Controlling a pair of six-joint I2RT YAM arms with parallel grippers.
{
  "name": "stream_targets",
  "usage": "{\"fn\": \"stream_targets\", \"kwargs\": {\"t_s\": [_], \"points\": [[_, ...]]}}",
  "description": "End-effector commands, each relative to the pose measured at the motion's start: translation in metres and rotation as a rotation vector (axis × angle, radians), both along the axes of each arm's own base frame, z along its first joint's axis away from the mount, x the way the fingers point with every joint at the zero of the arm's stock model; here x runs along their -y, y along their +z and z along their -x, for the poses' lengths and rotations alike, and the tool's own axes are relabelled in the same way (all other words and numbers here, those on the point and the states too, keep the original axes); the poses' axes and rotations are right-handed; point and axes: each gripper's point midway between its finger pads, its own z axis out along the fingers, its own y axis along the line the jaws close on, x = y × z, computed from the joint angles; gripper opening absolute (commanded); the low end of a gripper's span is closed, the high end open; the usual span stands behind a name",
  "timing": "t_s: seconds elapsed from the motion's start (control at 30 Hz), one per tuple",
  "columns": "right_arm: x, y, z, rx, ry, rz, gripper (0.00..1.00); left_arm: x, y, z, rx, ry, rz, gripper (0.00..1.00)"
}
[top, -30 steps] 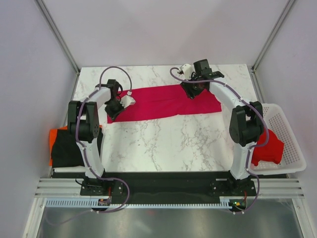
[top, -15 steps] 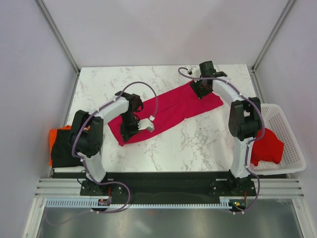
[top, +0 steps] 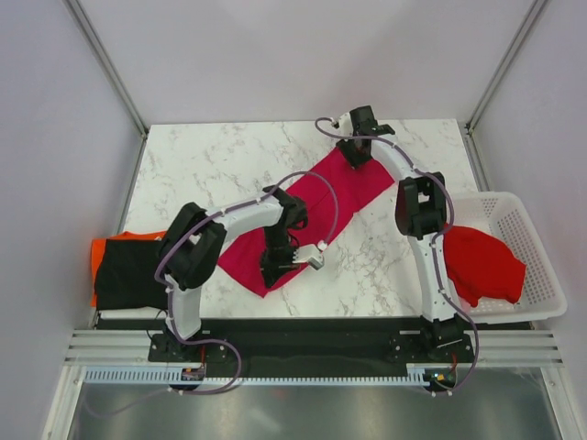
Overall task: Fold and stack the t-shirts
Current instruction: Fold the tshirt
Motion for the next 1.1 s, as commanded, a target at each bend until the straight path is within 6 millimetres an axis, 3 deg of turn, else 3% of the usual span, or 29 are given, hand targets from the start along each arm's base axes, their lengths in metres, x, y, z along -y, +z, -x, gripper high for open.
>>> {"fn": "stream_targets", "kwargs": {"t_s": [0.0,0.1,0.17,0.2,0.27,0.37,0.4,0.43,0.47,0.5,0.57,0.6,0.67,0.7,0.87,1.07], "points": [[-0.016,0.002,-0.030,0.077,0.027,-0.003,0.61,0.030,0.021,0.029,-0.149,0.031,0.008,0.02],[-0.040,0.003,-0.047,0.148,0.059,-0.037,0.62,0.068,0.025,0.024,-0.168,0.051,0.064,0.08],[-0.055,0.015,-0.058,0.207,0.074,-0.066,0.62,0.094,0.032,0.016,-0.168,0.062,0.108,0.18],[-0.061,0.022,-0.062,0.234,0.072,-0.065,0.63,0.100,0.040,0.019,-0.199,0.079,0.114,0.22],[-0.062,0.059,-0.073,0.326,0.048,-0.074,0.64,0.116,0.057,0.010,-0.187,0.088,0.163,0.26],[-0.049,0.094,-0.078,0.395,0.000,-0.056,0.66,0.120,0.076,0.000,-0.114,0.086,0.202,0.29],[-0.043,0.120,-0.077,0.434,-0.015,-0.066,0.66,0.117,0.083,-0.006,-0.068,0.080,0.214,0.30],[-0.032,0.116,-0.073,0.413,-0.038,-0.073,0.66,0.117,0.086,-0.013,-0.036,0.082,0.228,0.32],[-0.027,0.153,-0.072,0.483,-0.048,-0.107,0.66,0.114,0.087,-0.021,-0.009,0.095,0.231,0.33],[-0.016,0.135,-0.064,0.442,-0.063,-0.104,0.67,0.110,0.089,-0.027,0.023,0.099,0.235,0.34],[-0.008,0.159,-0.056,0.480,-0.072,-0.128,0.67,0.107,0.079,-0.042,0.066,0.129,0.231,0.34],[-0.003,0.146,-0.050,0.447,-0.077,-0.119,0.67,0.102,0.072,-0.048,0.089,0.132,0.205,0.34],[-0.001,0.147,-0.041,0.433,-0.082,-0.123,0.66,0.100,0.054,-0.052,0.104,0.126,0.184,0.33],[0.003,0.132,-0.034,0.395,-0.088,-0.115,0.66,0.099,0.045,-0.054,0.114,0.122,0.177,0.33],[0.005,0.092,-0.012,0.272,-0.112,-0.135,0.65,0.092,-0.007,-0.053,0.089,0.108,0.116,0.29],[0.009,0.053,0.003,0.164,-0.134,-0.148,0.63,0.091,-0.027,-0.045,0.048,0.130,0.112,0.27]]}}
